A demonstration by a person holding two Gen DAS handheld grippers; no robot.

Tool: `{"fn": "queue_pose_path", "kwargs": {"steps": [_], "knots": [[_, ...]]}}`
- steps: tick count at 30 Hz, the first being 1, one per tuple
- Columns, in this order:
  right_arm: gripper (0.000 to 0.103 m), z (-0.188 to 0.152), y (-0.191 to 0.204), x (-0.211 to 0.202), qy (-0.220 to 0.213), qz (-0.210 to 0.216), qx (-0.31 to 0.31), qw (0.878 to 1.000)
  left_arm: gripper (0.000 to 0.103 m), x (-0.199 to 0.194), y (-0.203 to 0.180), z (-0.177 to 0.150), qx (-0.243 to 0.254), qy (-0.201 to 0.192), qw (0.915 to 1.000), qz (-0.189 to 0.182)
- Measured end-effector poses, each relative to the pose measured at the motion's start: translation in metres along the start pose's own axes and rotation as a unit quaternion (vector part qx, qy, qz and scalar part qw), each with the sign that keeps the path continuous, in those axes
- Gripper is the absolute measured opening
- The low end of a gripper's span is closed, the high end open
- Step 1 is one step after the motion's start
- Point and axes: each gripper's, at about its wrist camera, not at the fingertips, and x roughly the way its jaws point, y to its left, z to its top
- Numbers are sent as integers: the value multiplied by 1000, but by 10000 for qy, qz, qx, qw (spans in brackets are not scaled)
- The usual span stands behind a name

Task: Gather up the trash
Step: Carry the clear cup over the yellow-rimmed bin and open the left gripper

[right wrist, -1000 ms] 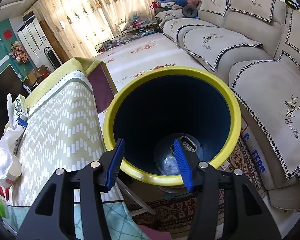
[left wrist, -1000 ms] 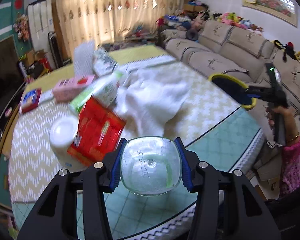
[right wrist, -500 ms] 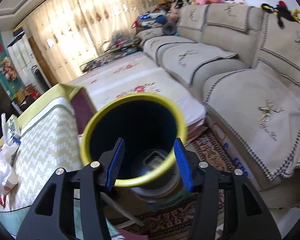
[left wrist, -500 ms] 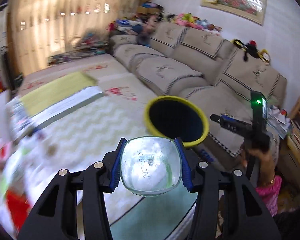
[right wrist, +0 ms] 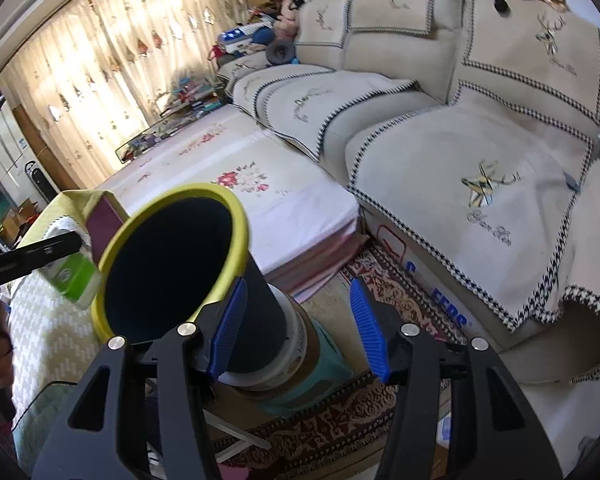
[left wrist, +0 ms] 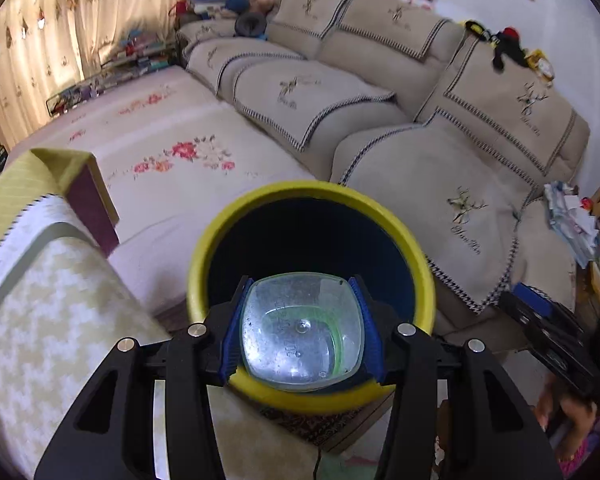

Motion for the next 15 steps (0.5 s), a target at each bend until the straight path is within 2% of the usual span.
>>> {"fn": "queue_pose_path", "kwargs": {"steps": [5, 7, 9, 12, 15], "knots": [[52, -6, -11, 6, 111, -53, 127, 9998, 48, 48, -6, 7, -22, 375, 9993, 23], [54, -6, -13, 5, 113, -54, 145, 9998, 50, 56, -9, 7, -32, 378, 9992, 80], [55, -6, -12, 4, 102, -52, 148, 9998, 60, 51, -9, 2, -34, 314, 9994, 106], [55, -6, -8, 2, 82, -9, 121, 9999, 62, 31, -7, -1, -72, 148, 9998, 118], [55, -6, -3, 0, 72, 54, 72, 9999, 65, -11, 0, -12, -168, -92, 9998, 93]]}}
